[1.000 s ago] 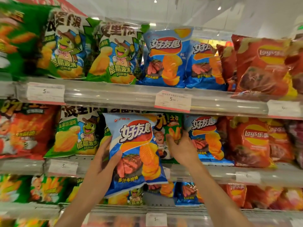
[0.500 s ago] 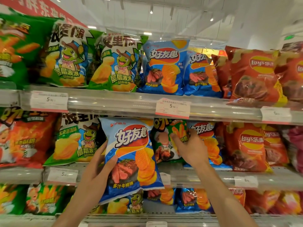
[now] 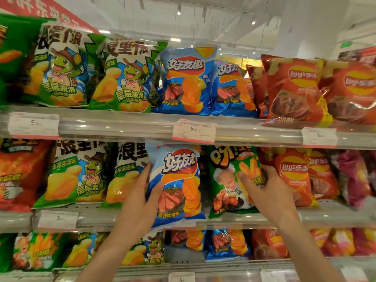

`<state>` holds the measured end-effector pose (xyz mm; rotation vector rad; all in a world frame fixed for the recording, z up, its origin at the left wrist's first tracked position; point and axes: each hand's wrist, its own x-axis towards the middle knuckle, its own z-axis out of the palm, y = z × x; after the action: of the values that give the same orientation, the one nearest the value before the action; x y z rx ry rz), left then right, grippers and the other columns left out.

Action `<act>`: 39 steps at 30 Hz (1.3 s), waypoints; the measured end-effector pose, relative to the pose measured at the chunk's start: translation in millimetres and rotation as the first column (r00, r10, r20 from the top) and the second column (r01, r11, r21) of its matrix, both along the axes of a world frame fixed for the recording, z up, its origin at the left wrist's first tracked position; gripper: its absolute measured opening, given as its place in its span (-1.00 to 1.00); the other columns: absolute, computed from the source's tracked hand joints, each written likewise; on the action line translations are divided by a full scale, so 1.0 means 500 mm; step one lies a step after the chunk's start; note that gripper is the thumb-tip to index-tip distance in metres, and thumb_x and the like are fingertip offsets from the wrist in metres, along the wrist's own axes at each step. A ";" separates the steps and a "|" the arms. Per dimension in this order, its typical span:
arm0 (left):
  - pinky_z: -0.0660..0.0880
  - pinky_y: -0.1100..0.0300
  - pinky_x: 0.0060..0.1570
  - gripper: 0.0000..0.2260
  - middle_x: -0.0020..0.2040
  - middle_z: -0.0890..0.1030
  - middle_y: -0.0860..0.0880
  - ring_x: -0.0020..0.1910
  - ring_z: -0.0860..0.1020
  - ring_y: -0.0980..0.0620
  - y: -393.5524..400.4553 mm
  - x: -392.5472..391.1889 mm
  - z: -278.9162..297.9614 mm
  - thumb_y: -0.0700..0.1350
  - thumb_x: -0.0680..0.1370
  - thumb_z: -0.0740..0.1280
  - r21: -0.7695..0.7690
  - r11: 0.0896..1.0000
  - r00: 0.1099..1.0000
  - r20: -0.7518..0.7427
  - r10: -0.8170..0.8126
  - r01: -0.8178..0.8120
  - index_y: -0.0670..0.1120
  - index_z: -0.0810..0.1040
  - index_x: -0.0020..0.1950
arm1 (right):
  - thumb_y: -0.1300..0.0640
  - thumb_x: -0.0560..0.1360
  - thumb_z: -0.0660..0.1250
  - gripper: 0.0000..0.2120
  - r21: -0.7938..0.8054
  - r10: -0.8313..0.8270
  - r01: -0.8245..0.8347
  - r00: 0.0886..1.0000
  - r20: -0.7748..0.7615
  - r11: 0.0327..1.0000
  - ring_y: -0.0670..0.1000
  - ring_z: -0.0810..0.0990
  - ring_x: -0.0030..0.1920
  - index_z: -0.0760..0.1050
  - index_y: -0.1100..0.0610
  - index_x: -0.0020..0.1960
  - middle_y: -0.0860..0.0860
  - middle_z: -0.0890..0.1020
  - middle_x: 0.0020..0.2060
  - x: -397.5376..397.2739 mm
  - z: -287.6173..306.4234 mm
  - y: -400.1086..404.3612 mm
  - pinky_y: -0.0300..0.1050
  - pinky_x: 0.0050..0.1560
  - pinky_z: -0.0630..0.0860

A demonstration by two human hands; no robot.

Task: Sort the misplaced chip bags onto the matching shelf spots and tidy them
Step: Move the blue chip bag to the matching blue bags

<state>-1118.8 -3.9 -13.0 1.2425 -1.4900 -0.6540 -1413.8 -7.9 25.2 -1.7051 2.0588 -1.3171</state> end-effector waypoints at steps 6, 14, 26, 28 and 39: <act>0.31 0.22 0.31 -0.49 0.57 0.28 -0.01 0.48 0.33 0.01 -0.076 -0.091 0.038 -0.06 0.71 0.13 -0.054 0.996 0.992 0.101 0.075 -0.070 0.05 0.05 0.64 | -0.34 0.46 0.35 -0.29 0.008 -0.006 0.006 0.997 0.077 1.000 0.03 0.55 0.03 0.35 0.04 0.45 -0.03 0.61 0.08 -0.048 -0.013 0.030 -0.01 0.02 0.50; 0.51 -0.12 0.17 -0.35 0.45 0.42 -0.28 0.25 0.53 -0.32 -0.150 -0.128 0.008 -0.08 0.69 0.13 0.095 0.989 0.907 0.416 0.066 -0.116 -0.03 -0.22 0.64 | -0.50 0.35 0.27 -0.14 0.052 -0.011 0.007 0.998 0.069 0.999 0.09 0.62 0.14 0.32 0.01 0.46 -0.02 0.64 0.14 -0.059 -0.022 0.040 0.15 0.13 0.60; 0.10 -0.19 0.55 -0.38 0.64 0.02 -0.23 0.62 -0.01 -0.26 -0.174 -0.158 -0.058 0.17 0.63 0.10 -0.418 0.908 0.568 0.748 0.344 0.001 -0.01 0.07 0.65 | -0.44 0.38 0.29 -0.19 -0.010 -0.003 0.004 0.991 0.136 1.000 0.03 0.63 0.09 0.37 0.06 0.43 -0.06 0.65 0.08 -0.057 -0.044 0.044 0.05 0.08 0.59; -0.03 -0.17 0.56 -0.29 0.64 -0.13 -0.20 0.62 -0.18 -0.23 -0.193 -0.154 -0.075 0.27 0.60 0.02 -0.333 0.942 0.544 0.797 0.261 0.036 0.03 -0.15 0.65 | -0.37 0.43 0.33 -0.30 -0.018 -0.001 0.004 0.990 0.144 1.000 -0.02 0.61 0.03 0.38 0.05 0.40 -0.13 0.63 0.01 -0.059 -0.045 0.044 -0.03 0.00 0.55; 0.23 0.14 0.49 -0.44 0.56 0.20 0.19 0.47 0.16 0.35 -0.054 -0.201 -0.020 0.20 0.61 0.26 -0.191 0.962 0.935 0.331 -0.125 0.196 0.22 0.16 0.58 | -0.33 0.44 0.37 -0.30 -0.008 0.019 -0.017 0.968 0.251 1.000 -0.15 0.60 -0.02 0.39 0.06 0.42 -0.24 0.60 -0.04 -0.051 -0.049 0.053 -0.04 0.06 0.54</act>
<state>-1219.3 -31.1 -23.2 1.0938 -1.8929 -0.3905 -1439.1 18.5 0.9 -1.4675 1.8941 -1.4507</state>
